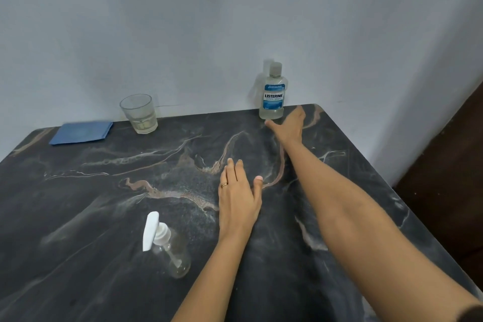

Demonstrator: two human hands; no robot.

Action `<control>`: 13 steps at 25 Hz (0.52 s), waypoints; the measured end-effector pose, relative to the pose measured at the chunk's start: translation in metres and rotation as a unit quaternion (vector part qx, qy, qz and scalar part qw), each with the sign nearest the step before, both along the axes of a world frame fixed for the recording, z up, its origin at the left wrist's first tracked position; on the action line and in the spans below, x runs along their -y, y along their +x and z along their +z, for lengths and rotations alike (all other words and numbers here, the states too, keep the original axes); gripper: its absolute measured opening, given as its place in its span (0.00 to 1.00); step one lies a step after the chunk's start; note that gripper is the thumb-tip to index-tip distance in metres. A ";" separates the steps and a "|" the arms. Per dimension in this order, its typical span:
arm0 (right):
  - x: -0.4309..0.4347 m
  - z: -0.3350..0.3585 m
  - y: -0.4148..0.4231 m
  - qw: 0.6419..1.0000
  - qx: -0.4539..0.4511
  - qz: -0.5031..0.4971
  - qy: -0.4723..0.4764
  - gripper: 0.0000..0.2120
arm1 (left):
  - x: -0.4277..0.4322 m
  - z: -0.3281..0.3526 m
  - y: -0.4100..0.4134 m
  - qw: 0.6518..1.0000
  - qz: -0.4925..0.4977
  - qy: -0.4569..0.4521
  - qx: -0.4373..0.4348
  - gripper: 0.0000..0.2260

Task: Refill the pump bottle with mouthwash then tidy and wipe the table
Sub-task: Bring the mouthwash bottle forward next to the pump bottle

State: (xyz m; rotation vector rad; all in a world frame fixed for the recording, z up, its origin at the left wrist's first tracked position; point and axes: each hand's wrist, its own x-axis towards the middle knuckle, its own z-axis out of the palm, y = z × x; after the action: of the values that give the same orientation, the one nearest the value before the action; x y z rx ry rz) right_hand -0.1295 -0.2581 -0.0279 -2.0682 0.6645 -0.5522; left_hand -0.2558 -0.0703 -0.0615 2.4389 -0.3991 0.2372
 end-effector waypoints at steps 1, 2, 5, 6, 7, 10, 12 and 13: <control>0.002 0.000 0.014 1.000 0.010 -0.002 0.009 0.51 | 0.001 -0.001 0.002 1.000 0.002 0.000 -0.001 0.27; 0.003 -0.001 0.026 0.999 0.023 -0.005 0.022 0.52 | 0.002 -0.001 0.003 1.000 0.003 0.001 0.000 0.27; 0.000 -0.002 0.056 0.998 0.052 -0.028 0.034 0.48 | 0.002 -0.005 0.005 1.000 0.006 0.004 0.006 0.26; -0.002 -0.001 0.064 0.997 0.057 -0.035 0.032 0.46 | 0.003 -0.006 0.004 1.000 0.007 0.006 0.009 0.26; -0.003 0.000 0.070 0.997 0.059 -0.041 0.029 0.44 | 0.003 -0.005 0.004 1.000 0.007 0.010 0.013 0.26; -0.002 0.001 0.083 0.998 0.031 -0.058 0.011 0.40 | 0.004 -0.008 0.006 1.000 0.007 0.016 0.008 0.25; 0.001 0.000 0.080 0.998 0.009 -0.058 -0.003 0.38 | 0.003 -0.008 0.007 1.000 0.010 0.014 0.006 0.24; 0.001 0.001 0.075 0.999 0.008 -0.052 -0.008 0.38 | 0.003 -0.008 0.007 1.000 0.011 0.012 0.006 0.24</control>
State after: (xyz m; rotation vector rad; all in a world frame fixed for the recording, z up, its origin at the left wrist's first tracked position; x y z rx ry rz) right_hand -0.0544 -0.2591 -0.0274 -2.0505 0.7639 -0.6359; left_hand -0.2492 -0.0735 -0.0695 2.4678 -0.3838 0.2588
